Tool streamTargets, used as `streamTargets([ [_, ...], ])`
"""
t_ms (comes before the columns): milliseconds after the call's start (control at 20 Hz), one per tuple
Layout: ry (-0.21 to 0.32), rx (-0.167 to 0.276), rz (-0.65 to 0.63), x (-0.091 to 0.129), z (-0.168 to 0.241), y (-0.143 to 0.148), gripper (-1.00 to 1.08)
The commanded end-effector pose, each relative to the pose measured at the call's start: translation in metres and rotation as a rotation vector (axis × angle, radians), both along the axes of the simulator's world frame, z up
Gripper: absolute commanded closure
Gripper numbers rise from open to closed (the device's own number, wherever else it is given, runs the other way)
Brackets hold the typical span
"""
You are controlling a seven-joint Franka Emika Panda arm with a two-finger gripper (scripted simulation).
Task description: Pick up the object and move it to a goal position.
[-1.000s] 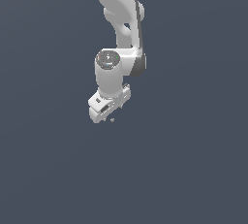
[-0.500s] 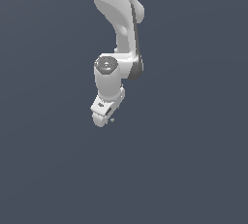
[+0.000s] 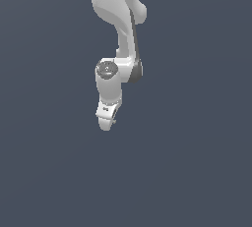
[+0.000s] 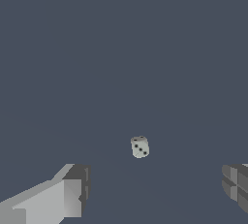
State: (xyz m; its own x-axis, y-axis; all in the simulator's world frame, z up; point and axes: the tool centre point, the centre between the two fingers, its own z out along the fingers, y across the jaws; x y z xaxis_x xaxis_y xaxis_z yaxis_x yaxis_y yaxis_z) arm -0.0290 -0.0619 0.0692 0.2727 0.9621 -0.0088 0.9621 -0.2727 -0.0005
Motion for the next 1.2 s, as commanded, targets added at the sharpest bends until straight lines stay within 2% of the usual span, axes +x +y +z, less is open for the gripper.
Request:
streamTargets([
  [0,-0.001,0.003,0.046,-0.001,-0.004,0.000,-0.92],
  [350,-0.002,0.008,0.118,-0.004,-0.009,-0.001,-0.92],
  [750,-0.002,0.008,0.124,-0.004,-0.013,-0.001,-0.92],
  [1150,-0.002,0.008,0.128,-0.005,-0.046,-0.001,-0.92],
])
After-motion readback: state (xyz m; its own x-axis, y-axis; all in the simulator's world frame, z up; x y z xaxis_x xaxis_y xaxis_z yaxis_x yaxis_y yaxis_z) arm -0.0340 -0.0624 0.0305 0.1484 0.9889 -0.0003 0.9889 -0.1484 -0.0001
